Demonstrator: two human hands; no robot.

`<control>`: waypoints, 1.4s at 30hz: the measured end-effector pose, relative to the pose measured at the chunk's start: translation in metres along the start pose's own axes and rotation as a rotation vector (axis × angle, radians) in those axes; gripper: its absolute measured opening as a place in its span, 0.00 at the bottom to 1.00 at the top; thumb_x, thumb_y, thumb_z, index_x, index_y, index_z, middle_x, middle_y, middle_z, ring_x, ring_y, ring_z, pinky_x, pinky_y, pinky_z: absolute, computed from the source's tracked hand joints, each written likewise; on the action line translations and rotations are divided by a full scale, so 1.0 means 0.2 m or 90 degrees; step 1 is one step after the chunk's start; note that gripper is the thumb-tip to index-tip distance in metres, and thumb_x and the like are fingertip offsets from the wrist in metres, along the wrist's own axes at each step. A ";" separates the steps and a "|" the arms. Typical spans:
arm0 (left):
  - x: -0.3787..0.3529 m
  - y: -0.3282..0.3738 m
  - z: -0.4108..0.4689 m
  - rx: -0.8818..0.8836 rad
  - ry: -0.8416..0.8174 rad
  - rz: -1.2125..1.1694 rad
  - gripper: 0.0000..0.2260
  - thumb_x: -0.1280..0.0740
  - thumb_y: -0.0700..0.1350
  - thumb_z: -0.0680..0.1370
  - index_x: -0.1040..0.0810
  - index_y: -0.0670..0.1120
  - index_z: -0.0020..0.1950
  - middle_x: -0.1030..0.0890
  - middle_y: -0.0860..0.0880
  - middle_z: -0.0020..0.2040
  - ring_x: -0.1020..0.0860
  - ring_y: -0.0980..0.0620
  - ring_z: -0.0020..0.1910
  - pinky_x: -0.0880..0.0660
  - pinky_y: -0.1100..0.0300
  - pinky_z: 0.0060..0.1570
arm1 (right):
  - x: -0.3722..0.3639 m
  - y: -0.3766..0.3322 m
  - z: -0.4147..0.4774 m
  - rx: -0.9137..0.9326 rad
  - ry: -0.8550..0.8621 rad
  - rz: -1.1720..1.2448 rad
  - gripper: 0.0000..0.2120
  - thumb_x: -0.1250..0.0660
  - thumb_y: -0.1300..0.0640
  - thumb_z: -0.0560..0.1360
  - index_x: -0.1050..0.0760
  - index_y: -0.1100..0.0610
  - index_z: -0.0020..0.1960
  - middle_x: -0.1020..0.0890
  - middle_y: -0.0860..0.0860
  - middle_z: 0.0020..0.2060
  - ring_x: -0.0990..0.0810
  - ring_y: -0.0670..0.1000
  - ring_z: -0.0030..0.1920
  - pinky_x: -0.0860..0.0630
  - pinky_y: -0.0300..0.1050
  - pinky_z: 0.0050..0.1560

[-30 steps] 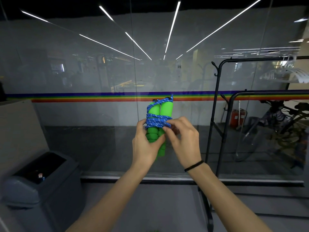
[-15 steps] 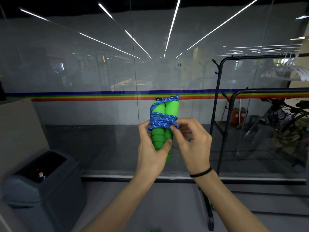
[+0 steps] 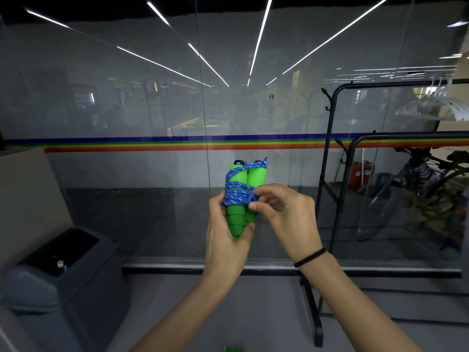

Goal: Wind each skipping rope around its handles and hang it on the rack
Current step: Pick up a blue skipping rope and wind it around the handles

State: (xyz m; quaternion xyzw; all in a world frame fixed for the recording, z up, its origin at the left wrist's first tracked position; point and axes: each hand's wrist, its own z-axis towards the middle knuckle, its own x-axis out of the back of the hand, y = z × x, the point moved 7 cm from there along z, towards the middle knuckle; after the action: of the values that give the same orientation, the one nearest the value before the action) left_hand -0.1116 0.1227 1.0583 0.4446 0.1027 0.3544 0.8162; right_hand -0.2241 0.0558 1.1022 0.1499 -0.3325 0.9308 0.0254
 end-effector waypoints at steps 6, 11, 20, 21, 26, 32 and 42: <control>0.02 0.01 0.00 -0.039 -0.005 0.058 0.28 0.31 0.34 0.71 0.38 0.54 0.64 0.24 0.51 0.54 0.24 0.60 0.49 0.28 0.73 0.44 | 0.00 -0.01 0.03 -0.013 -0.019 -0.011 0.07 0.25 0.60 0.66 0.18 0.56 0.44 0.20 0.49 0.33 0.23 0.46 0.40 0.29 0.25 0.40; 0.04 0.03 0.03 -0.076 -0.005 0.093 0.29 0.31 0.34 0.70 0.37 0.50 0.66 0.25 0.50 0.58 0.24 0.54 0.54 0.26 0.65 0.51 | 0.00 -0.04 0.05 -0.013 -0.033 -0.023 0.11 0.25 0.61 0.66 0.17 0.57 0.48 0.21 0.48 0.33 0.24 0.45 0.39 0.30 0.23 0.40; 0.04 0.01 0.03 -0.067 -0.023 0.108 0.28 0.30 0.36 0.70 0.37 0.51 0.65 0.25 0.51 0.56 0.24 0.56 0.53 0.26 0.69 0.48 | -0.01 -0.07 0.07 0.027 -0.086 -0.121 0.09 0.23 0.57 0.64 0.21 0.57 0.42 0.22 0.48 0.39 0.22 0.46 0.39 0.23 0.36 0.43; 0.04 0.01 0.03 -0.065 -0.024 0.108 0.28 0.30 0.36 0.70 0.37 0.51 0.65 0.25 0.51 0.56 0.24 0.56 0.52 0.26 0.69 0.48 | -0.02 -0.06 0.07 0.030 -0.100 -0.133 0.09 0.24 0.57 0.64 0.21 0.56 0.42 0.22 0.49 0.40 0.22 0.47 0.40 0.23 0.38 0.43; 0.04 -0.01 0.03 -0.060 -0.036 0.103 0.29 0.30 0.35 0.69 0.37 0.54 0.64 0.25 0.51 0.54 0.24 0.54 0.51 0.26 0.64 0.49 | -0.04 -0.05 0.08 0.055 -0.154 -0.189 0.09 0.25 0.57 0.66 0.24 0.55 0.40 0.23 0.48 0.38 0.25 0.47 0.38 0.32 0.30 0.39; 0.04 -0.02 0.03 -0.057 -0.047 0.108 0.31 0.30 0.34 0.69 0.39 0.60 0.61 0.24 0.52 0.52 0.23 0.54 0.49 0.28 0.71 0.44 | -0.06 -0.04 0.07 0.089 -0.191 -0.211 0.11 0.27 0.57 0.68 0.30 0.52 0.38 0.24 0.47 0.35 0.27 0.47 0.35 0.35 0.28 0.36; 0.05 -0.05 0.03 0.029 -0.068 0.065 0.27 0.29 0.34 0.69 0.35 0.57 0.60 0.26 0.59 0.39 0.25 0.67 0.34 0.31 0.76 0.34 | -0.08 -0.03 0.04 0.141 -0.160 -0.293 0.07 0.32 0.58 0.71 0.31 0.57 0.41 0.23 0.50 0.34 0.24 0.53 0.34 0.29 0.45 0.36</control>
State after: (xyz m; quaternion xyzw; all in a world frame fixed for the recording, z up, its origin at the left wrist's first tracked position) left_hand -0.0972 0.1215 1.0544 0.4858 0.0441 0.3690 0.7911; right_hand -0.2054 0.0555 1.1071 0.3372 -0.1867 0.9054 0.1778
